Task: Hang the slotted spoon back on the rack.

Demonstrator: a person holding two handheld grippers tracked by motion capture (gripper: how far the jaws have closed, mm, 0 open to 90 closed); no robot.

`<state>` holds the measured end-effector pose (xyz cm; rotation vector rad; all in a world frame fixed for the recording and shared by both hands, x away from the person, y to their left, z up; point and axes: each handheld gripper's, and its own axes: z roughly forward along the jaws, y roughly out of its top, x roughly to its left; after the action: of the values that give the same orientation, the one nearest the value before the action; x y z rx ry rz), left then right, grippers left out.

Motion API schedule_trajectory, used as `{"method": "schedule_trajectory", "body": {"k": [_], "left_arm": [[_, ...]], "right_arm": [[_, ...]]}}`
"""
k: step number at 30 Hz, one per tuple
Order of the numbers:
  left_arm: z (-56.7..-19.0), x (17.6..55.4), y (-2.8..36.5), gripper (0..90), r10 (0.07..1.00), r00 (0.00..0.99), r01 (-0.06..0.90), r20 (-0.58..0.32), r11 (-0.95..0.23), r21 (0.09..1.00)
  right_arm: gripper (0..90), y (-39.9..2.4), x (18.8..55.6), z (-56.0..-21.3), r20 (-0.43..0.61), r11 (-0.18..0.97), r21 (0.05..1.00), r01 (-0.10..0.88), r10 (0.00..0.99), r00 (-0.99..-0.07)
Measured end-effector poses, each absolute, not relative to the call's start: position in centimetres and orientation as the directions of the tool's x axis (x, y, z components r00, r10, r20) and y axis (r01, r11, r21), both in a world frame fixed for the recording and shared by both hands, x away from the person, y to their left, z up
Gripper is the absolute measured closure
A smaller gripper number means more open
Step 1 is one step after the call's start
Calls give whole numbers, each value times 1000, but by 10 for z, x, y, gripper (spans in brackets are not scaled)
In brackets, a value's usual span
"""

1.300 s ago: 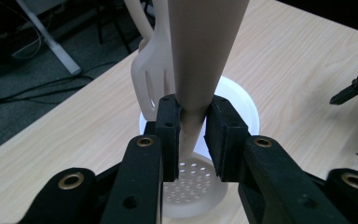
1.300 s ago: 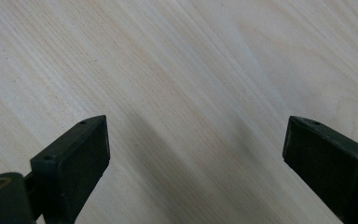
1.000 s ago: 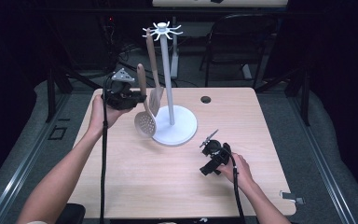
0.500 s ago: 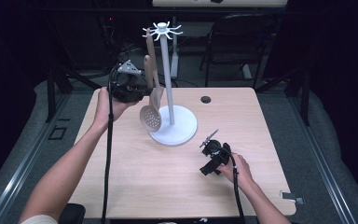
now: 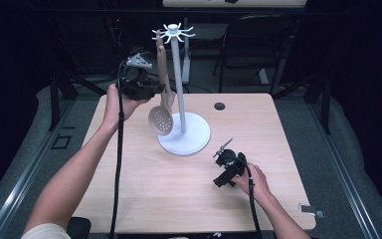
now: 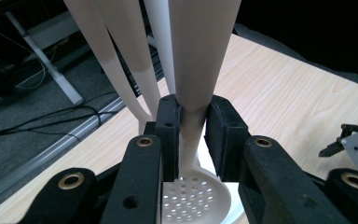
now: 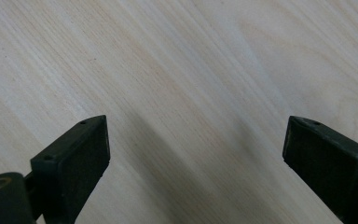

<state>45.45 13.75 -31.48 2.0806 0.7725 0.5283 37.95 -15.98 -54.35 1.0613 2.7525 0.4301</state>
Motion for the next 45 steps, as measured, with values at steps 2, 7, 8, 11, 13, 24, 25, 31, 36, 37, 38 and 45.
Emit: {"method": "schedule_trajectory", "body": {"k": [2,7,8,11,13,24,25,31,36,37,38,45], "left_arm": [[-312,457,137,753,690,718,336,91,-458,823],[-307,460,136,753,701,708,337,92,-449,827],[-307,461,136,753,703,706,340,90,-448,827],[-306,462,135,753,703,706,342,91,-450,825],[-306,463,133,753,701,707,340,95,-454,824],[-306,469,126,751,705,700,353,111,-477,805],[-307,469,125,751,707,699,356,110,-476,804],[-308,471,122,749,717,688,353,114,-468,810],[-311,470,120,743,725,680,340,107,-442,830],[-311,469,120,742,726,679,336,113,-443,831],[-311,469,119,741,726,678,334,115,-444,832],[-313,469,118,739,735,667,322,120,-431,843]], "right_arm": [[70,-160,379,-543,-43,705,324,630,677,-735],[70,-160,380,-543,-49,711,319,626,672,-739],[70,-160,380,-544,-48,708,323,627,674,-737],[70,-160,379,-543,-44,708,321,629,674,-737],[70,-159,379,-544,-44,709,320,629,674,-737],[71,-159,379,-544,-38,709,315,631,674,-738],[71,-159,379,-544,-45,711,312,631,674,-737],[71,-158,379,-544,-48,715,309,627,670,-741],[71,-158,379,-545,-35,703,324,633,677,-735],[71,-159,379,-544,-39,709,318,630,673,-738],[71,-159,379,-545,-34,707,319,631,674,-738],[71,-159,379,-544,-40,711,311,631,673,-739]]}}
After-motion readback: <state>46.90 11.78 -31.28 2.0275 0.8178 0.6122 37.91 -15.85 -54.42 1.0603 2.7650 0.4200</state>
